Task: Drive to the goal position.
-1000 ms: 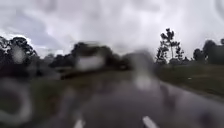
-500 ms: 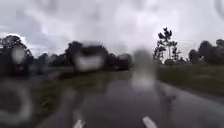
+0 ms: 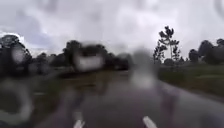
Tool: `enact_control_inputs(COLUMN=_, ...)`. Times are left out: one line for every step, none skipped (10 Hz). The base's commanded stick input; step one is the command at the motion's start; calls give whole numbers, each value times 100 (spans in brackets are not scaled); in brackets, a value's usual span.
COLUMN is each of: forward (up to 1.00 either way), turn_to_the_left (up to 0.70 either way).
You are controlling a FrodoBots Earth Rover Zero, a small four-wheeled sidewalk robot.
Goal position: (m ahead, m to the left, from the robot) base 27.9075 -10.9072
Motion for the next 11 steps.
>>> enact_control_inputs(forward=85, turn_to_the_left=0)
enact_control_inputs(forward=85, turn_to_the_left=0)
enact_control_inputs(forward=85, turn_to_the_left=0)
enact_control_inputs(forward=85, turn_to_the_left=0)
enact_control_inputs(forward=85, turn_to_the_left=0)
enact_control_inputs(forward=85, turn_to_the_left=0)
enact_control_inputs(forward=85, turn_to_the_left=0)
enact_control_inputs(forward=85, turn_to_the_left=0)
enact_control_inputs(forward=85, turn_to_the_left=0)
enact_control_inputs(forward=85, turn_to_the_left=0)
enact_control_inputs(forward=85, turn_to_the_left=0)
